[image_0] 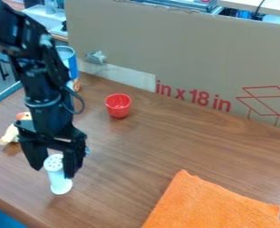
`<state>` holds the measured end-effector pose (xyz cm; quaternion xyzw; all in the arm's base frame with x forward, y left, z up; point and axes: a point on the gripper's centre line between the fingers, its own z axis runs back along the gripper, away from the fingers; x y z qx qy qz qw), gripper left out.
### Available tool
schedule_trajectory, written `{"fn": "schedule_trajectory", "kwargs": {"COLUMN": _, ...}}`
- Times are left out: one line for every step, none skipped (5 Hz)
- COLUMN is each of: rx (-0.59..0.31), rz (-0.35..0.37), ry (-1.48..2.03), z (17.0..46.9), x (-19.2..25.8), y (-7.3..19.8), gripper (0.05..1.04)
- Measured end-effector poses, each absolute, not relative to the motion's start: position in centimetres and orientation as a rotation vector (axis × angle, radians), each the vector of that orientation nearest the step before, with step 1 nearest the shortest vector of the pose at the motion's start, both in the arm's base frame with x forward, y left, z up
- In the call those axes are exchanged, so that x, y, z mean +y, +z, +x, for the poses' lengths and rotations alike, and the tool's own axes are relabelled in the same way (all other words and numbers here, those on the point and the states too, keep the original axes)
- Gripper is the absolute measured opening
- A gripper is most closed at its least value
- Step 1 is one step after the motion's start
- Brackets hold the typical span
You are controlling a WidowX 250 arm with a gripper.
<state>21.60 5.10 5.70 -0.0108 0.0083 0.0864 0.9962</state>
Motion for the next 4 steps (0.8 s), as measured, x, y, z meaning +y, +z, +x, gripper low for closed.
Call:
{"fn": "schedule_trajectory", "kwargs": {"rx": -0.028, "rz": -0.048, "ry": 0.194, "z": 22.6, "x": 5.0, "y": 8.6, "gripper": 1.005}}
{"fn": "schedule_trajectory", "kwargs": {"rx": -0.053, "rz": 0.009, "ry": 0.219, "z": 23.6, "x": 6.0, "y": 12.7, "gripper": 1.001}}
{"fn": "schedule_trajectory", "kwargs": {"rx": -0.092, "rz": 0.077, "ry": 0.181, "z": 24.7, "x": 7.4, "y": 15.0, "gripper": 1.001}}
{"fn": "schedule_trajectory", "kwargs": {"rx": 0.003, "rz": 0.120, "ry": 0.184, "z": 23.7, "x": 10.0, "y": 14.3, "gripper": 1.001}}
